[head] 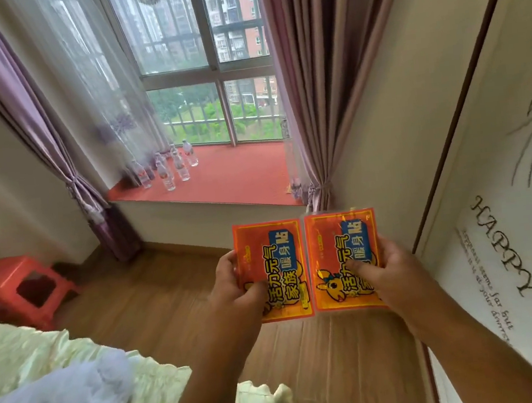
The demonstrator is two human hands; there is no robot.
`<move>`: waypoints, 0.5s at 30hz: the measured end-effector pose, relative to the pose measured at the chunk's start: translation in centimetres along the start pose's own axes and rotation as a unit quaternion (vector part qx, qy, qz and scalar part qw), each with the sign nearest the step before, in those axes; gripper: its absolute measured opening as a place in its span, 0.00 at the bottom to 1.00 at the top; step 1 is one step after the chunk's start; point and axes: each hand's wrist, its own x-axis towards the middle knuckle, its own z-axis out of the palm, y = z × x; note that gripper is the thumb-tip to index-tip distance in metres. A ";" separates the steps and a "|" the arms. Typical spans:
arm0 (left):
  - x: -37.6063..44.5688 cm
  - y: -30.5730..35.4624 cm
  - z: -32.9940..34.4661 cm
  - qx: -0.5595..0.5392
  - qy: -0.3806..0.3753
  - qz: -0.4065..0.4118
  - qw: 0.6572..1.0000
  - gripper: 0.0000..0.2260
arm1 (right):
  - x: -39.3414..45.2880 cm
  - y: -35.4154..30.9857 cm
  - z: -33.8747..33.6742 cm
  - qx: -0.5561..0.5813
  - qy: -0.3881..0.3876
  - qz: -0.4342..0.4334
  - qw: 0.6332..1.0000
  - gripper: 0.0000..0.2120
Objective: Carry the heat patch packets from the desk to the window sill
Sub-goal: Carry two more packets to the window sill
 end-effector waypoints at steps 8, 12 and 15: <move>8.0 -0.5 3.5 0.009 0.000 -0.015 1.000 0.17 | 9.2 1.4 -0.4 0.018 -0.019 0.036 0.999 0.09; 13.5 -1.7 4.4 0.025 -0.014 -0.026 0.999 0.16 | 14.6 1.8 0.1 0.015 -0.006 0.043 0.999 0.09; 18.6 -2.2 4.7 0.013 -0.023 -0.032 0.999 0.17 | 19.0 1.5 0.9 -0.002 0.005 0.042 0.999 0.10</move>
